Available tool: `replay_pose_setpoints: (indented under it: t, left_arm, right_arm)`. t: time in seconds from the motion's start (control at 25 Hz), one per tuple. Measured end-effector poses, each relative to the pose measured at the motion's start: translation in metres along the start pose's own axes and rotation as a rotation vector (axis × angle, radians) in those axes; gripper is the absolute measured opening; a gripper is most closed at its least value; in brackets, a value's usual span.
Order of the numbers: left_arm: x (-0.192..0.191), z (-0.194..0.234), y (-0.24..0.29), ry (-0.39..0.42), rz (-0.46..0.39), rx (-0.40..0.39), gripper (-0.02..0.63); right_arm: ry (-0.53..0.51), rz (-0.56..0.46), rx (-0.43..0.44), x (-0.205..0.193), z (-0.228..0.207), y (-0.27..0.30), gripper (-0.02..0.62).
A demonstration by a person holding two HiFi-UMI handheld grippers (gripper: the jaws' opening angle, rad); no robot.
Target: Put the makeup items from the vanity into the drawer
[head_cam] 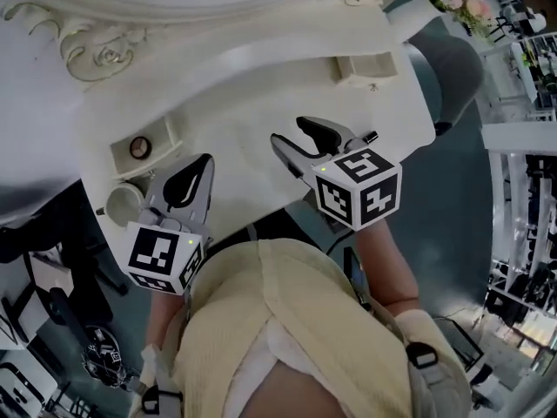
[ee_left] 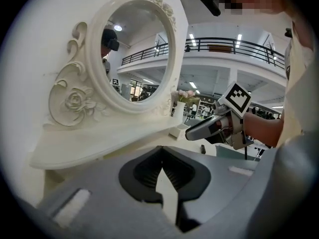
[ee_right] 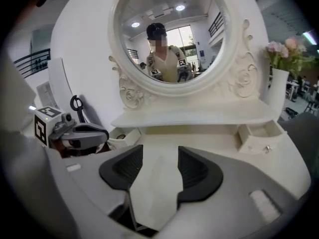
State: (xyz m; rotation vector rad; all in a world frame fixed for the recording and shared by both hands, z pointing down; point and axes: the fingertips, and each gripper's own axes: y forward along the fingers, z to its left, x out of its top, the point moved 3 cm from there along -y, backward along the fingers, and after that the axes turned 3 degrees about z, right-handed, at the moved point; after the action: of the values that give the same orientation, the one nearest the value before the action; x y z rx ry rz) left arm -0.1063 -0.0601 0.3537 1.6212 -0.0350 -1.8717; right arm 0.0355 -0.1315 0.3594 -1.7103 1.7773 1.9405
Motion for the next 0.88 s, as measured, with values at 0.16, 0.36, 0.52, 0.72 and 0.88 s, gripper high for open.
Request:
replay_pose_setpoints:
  t: [0.16,0.36,0.52,0.72,0.88]
  left_arm:
    - [0.004,-0.028,0.028,0.027,0.022,-0.074,-0.002]
    - [0.000,-0.061,0.059,0.025,0.050,-0.174,-0.002]
    - [-0.003,-0.084,0.082,0.041,0.078,-0.236,-0.002]
    - [-0.011,-0.106,0.103,0.053,0.112,-0.288,-0.002]
    - [-0.016,-0.118,0.115,0.056,0.131,-0.310,-0.002]
  right_arm:
    - [0.078,-0.010,-0.086,-0.024,-0.045,-0.028,0.224]
    - [0.159,-0.018,-0.199,-0.050,-0.094,-0.058,0.225]
    - [0.228,-0.024,-0.259,-0.069,-0.124,-0.075,0.225]
    - [0.291,-0.014,-0.315,-0.091,-0.152,-0.087,0.225]
    - [0.339,0.001,-0.336,-0.107,-0.167,-0.086,0.224]
